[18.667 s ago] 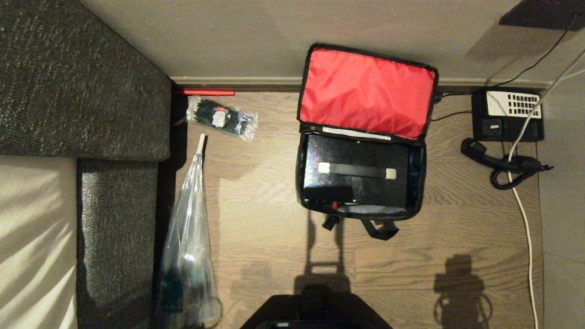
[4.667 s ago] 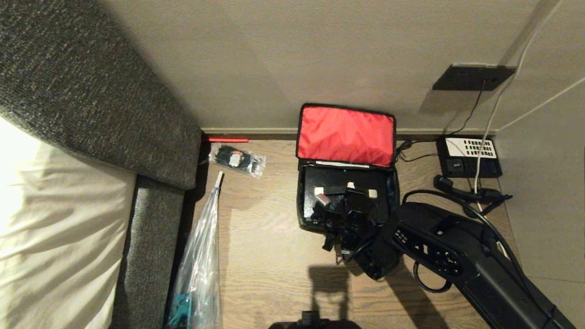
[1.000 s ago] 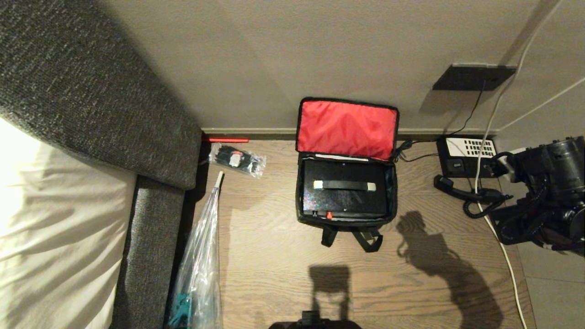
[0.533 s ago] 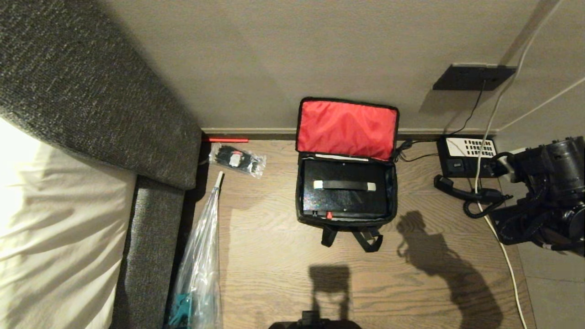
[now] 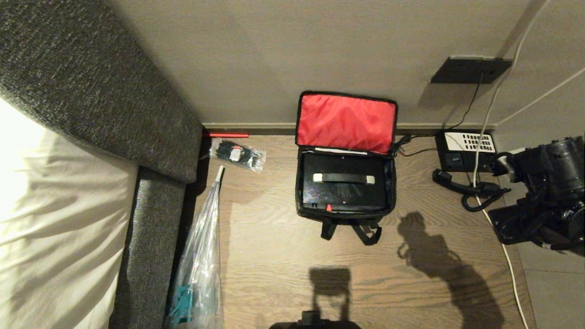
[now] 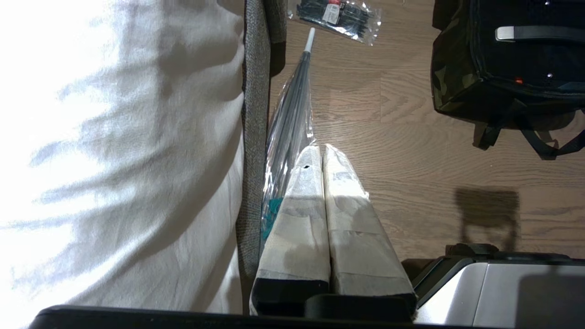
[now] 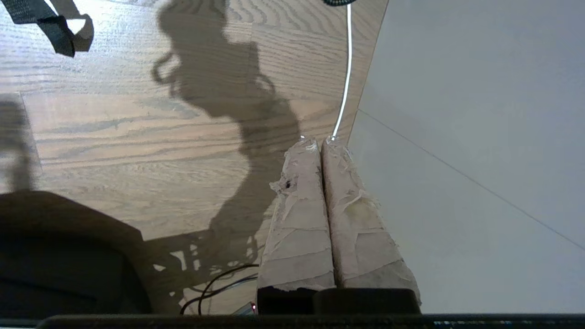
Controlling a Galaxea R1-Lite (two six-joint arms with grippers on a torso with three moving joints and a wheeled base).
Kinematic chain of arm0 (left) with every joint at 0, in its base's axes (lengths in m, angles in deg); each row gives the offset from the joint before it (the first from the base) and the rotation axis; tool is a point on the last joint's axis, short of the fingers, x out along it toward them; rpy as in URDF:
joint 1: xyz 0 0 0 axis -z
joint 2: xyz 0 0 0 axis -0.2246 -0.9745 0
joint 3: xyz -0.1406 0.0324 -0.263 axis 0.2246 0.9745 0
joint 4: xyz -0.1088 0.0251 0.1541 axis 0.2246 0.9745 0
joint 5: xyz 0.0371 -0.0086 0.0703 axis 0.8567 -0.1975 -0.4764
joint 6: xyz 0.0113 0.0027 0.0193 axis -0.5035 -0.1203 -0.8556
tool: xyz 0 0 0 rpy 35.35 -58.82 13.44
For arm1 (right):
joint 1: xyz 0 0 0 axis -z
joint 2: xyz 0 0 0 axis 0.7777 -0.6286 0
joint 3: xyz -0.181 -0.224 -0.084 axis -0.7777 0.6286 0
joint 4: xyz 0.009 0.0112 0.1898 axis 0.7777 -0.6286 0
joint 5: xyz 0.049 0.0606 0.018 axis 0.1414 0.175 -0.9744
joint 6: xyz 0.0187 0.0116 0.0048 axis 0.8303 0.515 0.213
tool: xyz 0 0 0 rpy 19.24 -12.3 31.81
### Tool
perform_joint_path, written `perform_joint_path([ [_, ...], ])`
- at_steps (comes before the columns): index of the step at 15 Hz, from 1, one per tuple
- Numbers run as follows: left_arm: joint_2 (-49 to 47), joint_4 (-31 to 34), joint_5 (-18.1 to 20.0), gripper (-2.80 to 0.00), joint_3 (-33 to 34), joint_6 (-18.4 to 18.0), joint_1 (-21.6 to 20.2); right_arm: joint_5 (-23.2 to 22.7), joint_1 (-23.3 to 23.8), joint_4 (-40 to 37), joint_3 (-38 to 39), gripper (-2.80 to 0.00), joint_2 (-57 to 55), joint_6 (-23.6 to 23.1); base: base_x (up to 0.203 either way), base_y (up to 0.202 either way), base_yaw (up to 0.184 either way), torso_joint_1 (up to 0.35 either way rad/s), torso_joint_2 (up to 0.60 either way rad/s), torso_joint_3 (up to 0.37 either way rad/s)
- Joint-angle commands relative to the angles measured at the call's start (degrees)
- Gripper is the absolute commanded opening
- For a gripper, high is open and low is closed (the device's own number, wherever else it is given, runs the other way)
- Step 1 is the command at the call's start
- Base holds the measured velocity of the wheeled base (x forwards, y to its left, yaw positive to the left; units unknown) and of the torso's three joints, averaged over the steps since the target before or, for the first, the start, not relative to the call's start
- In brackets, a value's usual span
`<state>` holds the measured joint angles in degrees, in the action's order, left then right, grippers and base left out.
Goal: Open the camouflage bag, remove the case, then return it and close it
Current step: Grip the handle
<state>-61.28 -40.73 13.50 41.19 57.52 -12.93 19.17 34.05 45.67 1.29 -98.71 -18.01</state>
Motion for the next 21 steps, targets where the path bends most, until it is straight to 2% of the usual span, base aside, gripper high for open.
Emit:
perform_joint_path([
  [1,0.02,0.0,-0.01,-2.8,0.01,-0.03,0.04,0.2,-0.04,0.03,0.02,-2.8,-0.08,-0.05,0.0,0.0,0.0,0.0,0.0,0.0],
  [15,0.02,-0.27,-0.09,-2.8,0.1,0.85,0.04,0.2,-0.04,0.12,0.1,-2.8,0.0,-0.05,0.0,0.0,0.0,0.0,0.0,0.003],
  [21,0.02,-0.36,-0.09,-2.8,0.1,0.5,0.04,0.28,-0.13,0.11,0.62,-2.8,-0.17,-0.24,0.0,0.0,0.0,0.001,0.0,0.13],
])
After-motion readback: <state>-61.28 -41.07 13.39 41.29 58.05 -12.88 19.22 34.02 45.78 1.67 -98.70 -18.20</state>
